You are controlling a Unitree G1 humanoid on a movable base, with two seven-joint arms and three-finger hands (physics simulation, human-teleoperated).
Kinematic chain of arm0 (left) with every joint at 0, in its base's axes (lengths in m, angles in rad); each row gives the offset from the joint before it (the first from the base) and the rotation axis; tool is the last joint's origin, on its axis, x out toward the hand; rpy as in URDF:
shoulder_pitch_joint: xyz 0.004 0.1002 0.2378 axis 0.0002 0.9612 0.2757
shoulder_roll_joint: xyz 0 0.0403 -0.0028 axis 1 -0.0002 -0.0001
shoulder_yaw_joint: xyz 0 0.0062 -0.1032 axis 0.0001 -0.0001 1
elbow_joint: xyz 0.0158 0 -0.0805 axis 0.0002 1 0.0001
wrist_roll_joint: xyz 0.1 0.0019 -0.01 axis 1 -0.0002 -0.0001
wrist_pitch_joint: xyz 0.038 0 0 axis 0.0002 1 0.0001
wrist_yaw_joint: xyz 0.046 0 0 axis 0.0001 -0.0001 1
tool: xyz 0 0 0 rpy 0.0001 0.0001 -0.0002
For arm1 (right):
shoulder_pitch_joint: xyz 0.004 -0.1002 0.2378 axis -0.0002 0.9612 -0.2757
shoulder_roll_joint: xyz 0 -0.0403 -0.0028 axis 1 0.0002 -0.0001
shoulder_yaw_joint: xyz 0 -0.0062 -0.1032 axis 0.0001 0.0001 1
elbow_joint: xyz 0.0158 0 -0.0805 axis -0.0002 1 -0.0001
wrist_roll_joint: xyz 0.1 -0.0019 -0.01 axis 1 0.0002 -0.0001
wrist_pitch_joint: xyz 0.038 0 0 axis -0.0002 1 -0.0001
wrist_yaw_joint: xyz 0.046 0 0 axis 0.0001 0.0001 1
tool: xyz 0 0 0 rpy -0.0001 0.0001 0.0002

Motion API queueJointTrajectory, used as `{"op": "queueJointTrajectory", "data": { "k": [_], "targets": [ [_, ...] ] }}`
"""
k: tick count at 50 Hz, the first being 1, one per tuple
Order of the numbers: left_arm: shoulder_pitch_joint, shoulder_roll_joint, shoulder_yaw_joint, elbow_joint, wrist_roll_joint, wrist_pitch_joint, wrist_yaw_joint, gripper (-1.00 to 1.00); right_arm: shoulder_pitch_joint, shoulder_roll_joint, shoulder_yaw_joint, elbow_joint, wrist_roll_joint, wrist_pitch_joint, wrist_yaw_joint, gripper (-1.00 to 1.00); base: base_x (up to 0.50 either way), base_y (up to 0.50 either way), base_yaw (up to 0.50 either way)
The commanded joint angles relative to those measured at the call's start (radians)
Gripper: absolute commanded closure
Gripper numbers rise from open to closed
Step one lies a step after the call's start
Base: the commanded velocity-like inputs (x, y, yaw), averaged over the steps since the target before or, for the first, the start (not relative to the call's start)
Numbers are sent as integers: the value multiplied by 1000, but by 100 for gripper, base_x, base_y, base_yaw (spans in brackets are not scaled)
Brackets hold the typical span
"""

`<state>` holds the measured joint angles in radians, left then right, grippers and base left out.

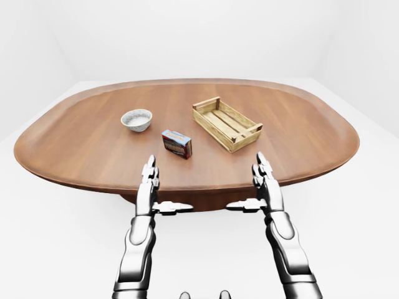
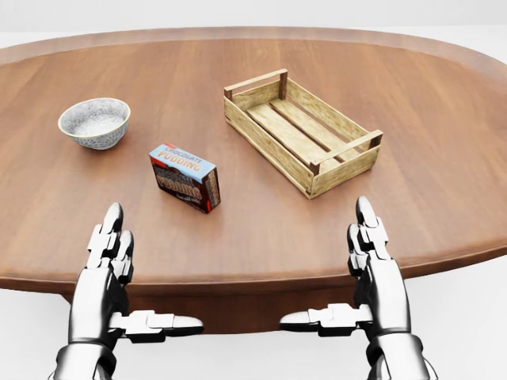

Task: Pick up the chocolate pudding and put it in the tray.

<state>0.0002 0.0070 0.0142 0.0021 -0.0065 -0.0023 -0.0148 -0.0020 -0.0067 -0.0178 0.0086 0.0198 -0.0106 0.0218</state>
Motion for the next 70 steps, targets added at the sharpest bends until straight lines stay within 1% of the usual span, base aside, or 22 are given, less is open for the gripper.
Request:
{"op": "queueJointTrajectory", "data": {
  "k": [1,4,8,10,13,14,18,21,23,25,27,31,33,35,37,45,48,53,58,62,63,70],
  "targets": [
    [0,11,22,-1,-9,2,-22,-100,-7,-12,-26,24,33,-23,35,-100,0,0,0],
    [-2,11,22,4,-10,0,-22,-100,-6,-12,-23,31,28,-31,35,-100,0,0,0],
    [1,11,21,-5,-10,5,-22,-100,-1,-13,-20,17,21,-25,33,-100,0,0,0],
    [3,11,21,0,-9,-2,-23,-100,4,-12,-17,14,17,-28,34,-100,0,0,0],
    [3,11,21,1,-9,-3,-23,-100,5,-12,-17,14,13,-32,35,-100,0,0,0],
    [2,11,22,4,-9,-4,-23,-100,4,-12,-16,8,11,-27,33,-100,0,0,0],
    [-2,12,23,6,-10,-3,-23,-100,0,-12,-17,11,9,-28,33,-100,0,0,0],
    [-2,12,23,6,-10,-1,-23,-100,5,-11,-19,-16,12,-15,31,-100,0,0,0],
    [0,11,23,2,-10,1,-23,-100,19,-12,-14,-82,-12,-16,16,-100,0,0,0],
    [0,11,23,3,-10,0,-23,-100,36,-13,-2,-127,-50,-39,7,-100,0,0,0],
    [2,11,22,3,-10,-2,-23,-100,51,-10,1,-177,-69,-41,2,-100,0,0,0],
    [2,11,22,0,-9,2,-23,-100,68,-4,3,-304,-92,-27,-11,-100,0,0,0],
    [1,11,22,3,-10,2,-22,-100,81,-1,8,-358,-105,-38,-18,-100,0,0,0],
    [-1,11,23,7,-10,0,-22,-100,83,-1,7,-363,-109,-59,-20,-100,0,0,0],
    [-1,11,23,5,-11,2,-22,-100,83,0,5,-373,-102,-50,-17,-100,0,0,0],
    [-1,11,23,11,-11,-4,-22,-100,95,1,11,-406,-112,-71,-19,-100,0,0,0],
    [0,11,23,8,-11,0,-22,-100,97,2,12,-415,-117,-77,-20,-100,0,0,0],
    [-1,11,24,3,-12,6,-21,-100,97,2,16,-424,-126,-77,-22,-100,0,0,0],
    [-3,11,24,8,-12,4,-20,-100,98,2,18,-423,-126,-77,-19,-100,0,8,0],
    [-2,11,23,2,-12,9,-20,-100,102,3,19,-431,-126,-77,-19,-100,0,22,0],
    [-1,12,24,9,-12,0,-21,-100,104,3,19,-429,-125,-77,-18,-100,0,33,0],
    [-1,12,24,9,-11,0,-22,-100,105,3,21,-425,-126,-77,-16,-100,0,35,0]
  ]
}}
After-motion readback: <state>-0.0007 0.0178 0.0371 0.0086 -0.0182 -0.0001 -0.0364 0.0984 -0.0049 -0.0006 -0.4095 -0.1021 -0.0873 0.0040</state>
